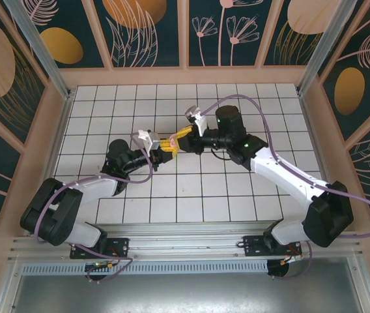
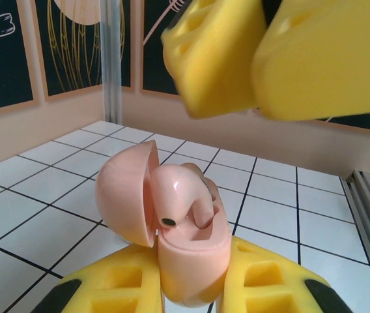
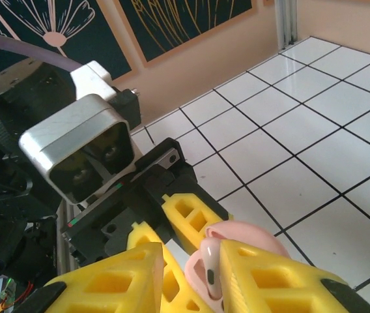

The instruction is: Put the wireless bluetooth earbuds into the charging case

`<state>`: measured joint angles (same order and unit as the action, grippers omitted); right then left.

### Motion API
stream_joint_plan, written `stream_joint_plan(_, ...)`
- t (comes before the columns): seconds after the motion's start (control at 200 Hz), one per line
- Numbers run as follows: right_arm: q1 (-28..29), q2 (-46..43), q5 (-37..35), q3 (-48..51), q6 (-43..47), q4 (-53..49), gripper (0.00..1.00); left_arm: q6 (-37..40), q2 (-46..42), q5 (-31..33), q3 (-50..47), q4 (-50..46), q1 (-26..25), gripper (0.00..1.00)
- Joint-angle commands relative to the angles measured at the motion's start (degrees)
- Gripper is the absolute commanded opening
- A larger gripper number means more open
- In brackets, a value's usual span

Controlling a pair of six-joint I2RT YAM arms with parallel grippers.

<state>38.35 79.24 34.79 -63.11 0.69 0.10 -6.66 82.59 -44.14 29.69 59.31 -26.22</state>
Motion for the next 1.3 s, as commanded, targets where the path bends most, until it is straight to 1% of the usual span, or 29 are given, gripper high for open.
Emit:
stream_joint_plan(0.0, 0.3, 1.5, 0.8, -3.0, 0.8, -1.7, 0.30, 1.1, -0.6, -1.2, 1.3, 0.0, -0.2, 0.10)
stream_joint_plan(0.19, 0.4, 3.3, 0.8, -4.2, 1.0, -2.1, 0.29, 1.2, -0.6, -1.0, 1.3, 0.0, -0.2, 0.10)
stream_joint_plan(0.485, 0.6, 4.8, -0.6, -4.8, 1.6, -3.6, 0.23, 1.2, -1.0, -1.0, 1.2, -0.2, -0.2, 0.10)
stream_joint_plan(0.676, 0.7, 4.9, -2.1, -4.6, 2.2, -5.8, 0.18, 1.7, -1.6, -0.8, 1.2, -0.8, -0.3, 0.10)
stream_joint_plan(0.956, 0.6, 4.7, -2.4, -4.6, 3.7, -10.8, 0.12, 2.3, -2.4, -0.4, 1.2, -1.9, -0.2, 0.10)
stream_joint_plan(1.076, 0.6, 4.8, -2.9, -4.7, 4.4, -12.8, 0.11, 2.5, -2.5, -0.3, 1.2, -2.3, -0.2, 0.10)
stream_joint_plan(1.296, 0.6, 5.1, -6.3, -5.5, 5.4, -16.4, 0.10, 3.4, -3.0, 0.1, 1.3, -4.0, -0.2, 0.10)
